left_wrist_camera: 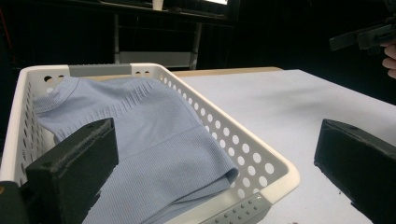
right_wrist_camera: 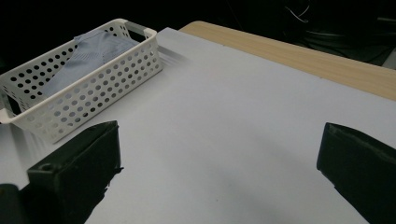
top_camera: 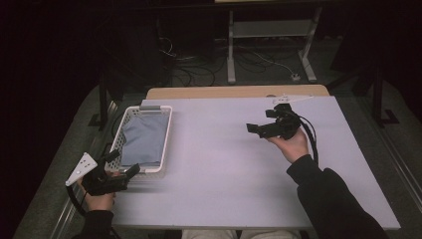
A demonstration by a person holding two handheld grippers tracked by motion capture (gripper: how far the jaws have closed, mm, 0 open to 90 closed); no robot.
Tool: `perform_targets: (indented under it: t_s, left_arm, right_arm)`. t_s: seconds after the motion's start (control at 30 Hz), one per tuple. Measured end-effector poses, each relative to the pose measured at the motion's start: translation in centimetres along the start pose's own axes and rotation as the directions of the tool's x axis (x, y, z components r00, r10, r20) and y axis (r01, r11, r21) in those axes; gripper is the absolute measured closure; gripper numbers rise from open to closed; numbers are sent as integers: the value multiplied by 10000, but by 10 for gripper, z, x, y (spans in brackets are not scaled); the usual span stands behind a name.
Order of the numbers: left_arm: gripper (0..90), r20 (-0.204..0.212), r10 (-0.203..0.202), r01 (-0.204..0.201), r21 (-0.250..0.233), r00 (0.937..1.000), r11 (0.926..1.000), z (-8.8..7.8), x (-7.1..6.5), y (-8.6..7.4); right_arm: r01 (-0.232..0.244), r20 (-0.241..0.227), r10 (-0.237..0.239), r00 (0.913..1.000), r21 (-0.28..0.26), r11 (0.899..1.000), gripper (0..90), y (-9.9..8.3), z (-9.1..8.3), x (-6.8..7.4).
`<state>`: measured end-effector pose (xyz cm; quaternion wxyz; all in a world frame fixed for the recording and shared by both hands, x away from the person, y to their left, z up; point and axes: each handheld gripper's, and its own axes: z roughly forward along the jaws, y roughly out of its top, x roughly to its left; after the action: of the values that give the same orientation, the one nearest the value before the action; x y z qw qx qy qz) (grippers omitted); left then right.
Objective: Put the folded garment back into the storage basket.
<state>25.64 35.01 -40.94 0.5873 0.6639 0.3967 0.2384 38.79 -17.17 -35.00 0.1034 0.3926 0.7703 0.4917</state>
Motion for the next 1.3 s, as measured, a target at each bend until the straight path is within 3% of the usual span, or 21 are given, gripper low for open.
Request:
perform_targets:
  t_s: [0.67, 1.3]
  left_arm:
    - [0, -37, 27, -27, 34, 10000, 10000, 0, 0, 0]
    - [0, -58, 11, -11, 49, 10000, 10000, 0, 0, -1]
  right_arm:
    - [-186, 367, 184, 9992, 49, 9998, 0, -20, -25, -24]
    - [-661, 747, 664, 9950, -63, 9978, 0, -46, -57, -45]
